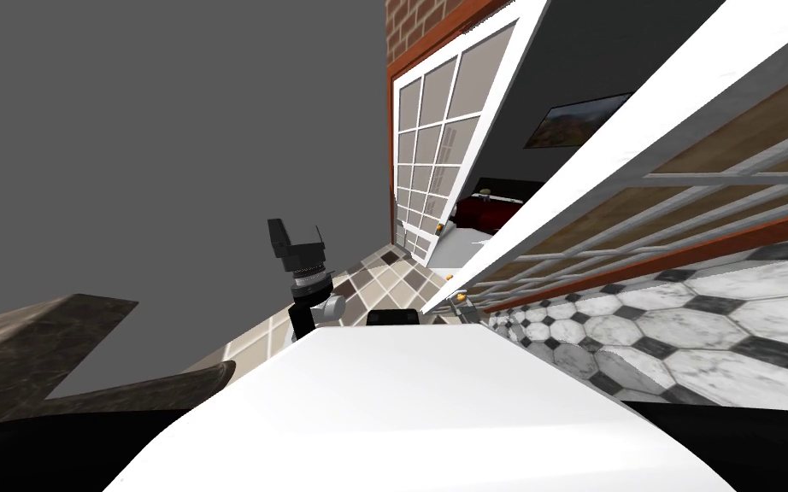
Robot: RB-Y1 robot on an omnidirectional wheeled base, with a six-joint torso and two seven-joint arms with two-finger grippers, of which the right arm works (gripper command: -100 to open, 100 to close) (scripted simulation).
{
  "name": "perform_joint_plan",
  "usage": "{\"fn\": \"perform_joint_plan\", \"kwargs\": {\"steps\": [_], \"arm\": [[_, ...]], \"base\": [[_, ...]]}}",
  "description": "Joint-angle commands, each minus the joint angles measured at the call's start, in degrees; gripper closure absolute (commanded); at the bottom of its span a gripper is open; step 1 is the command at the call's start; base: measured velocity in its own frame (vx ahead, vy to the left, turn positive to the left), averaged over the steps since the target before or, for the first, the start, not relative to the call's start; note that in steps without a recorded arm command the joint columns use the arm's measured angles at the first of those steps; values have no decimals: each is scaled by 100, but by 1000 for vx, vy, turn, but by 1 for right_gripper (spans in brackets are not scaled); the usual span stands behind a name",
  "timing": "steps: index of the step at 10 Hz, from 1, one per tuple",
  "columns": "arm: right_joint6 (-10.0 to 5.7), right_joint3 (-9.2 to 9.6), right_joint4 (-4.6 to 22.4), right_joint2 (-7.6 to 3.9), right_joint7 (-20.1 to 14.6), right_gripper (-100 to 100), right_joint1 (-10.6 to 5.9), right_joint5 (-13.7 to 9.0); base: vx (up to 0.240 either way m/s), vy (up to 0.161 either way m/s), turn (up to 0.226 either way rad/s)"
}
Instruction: Pull the door open
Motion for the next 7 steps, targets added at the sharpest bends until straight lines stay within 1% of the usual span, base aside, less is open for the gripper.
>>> {"fn": "perform_joint_plan", "kwargs": {"steps": [1,2,4,5,7], "arm": [[-110,137,139,158,-38,100,-47,92],[-146,146,177,168,-46,100,-55,103],[-288,182,328,209,-77,100,-87,146],[-288,182,328,209,-77,100,-87,146],[-364,201,409,229,-93,100,-103,168]], "base": [[7,-8,14],[3,3,16],[26,29,-1],[28,34,-8],[25,10,4]]}}
